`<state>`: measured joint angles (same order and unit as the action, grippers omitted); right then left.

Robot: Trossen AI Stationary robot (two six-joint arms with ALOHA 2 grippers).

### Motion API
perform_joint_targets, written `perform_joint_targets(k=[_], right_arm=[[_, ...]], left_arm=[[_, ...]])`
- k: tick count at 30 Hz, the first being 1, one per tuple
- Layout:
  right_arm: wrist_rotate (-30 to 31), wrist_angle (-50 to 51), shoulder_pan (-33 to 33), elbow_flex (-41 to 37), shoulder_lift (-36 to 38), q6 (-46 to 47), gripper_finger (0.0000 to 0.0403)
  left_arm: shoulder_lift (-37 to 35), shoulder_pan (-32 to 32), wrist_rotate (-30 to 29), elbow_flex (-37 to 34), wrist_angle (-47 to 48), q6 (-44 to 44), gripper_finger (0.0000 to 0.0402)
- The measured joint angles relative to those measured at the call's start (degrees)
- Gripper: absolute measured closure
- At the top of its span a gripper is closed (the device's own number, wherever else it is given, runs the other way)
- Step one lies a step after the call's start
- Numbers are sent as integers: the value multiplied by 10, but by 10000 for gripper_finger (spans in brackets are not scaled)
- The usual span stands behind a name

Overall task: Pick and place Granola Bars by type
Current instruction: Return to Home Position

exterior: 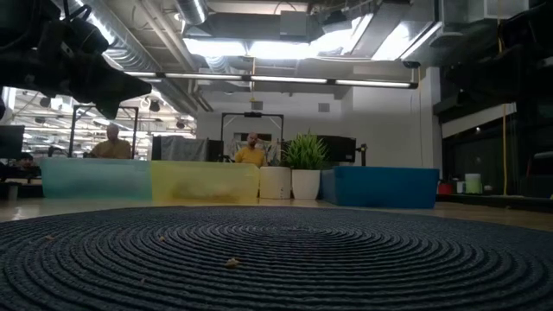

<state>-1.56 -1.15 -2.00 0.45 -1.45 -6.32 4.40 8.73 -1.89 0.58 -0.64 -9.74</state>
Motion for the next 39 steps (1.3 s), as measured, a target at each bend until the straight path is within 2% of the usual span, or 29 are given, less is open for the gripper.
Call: perform_joint_targets(k=[4, 11, 39], right_arm=[[0, 0, 0, 0, 0, 5, 383], [0, 0, 0, 0, 0, 91, 381], [0, -1, 0, 0, 0, 89, 387]], left_arm=[[0, 0, 0, 0, 0, 0, 394], [0, 0, 0, 0, 0, 0, 397], [0, 0, 0, 0, 0, 0, 398]])
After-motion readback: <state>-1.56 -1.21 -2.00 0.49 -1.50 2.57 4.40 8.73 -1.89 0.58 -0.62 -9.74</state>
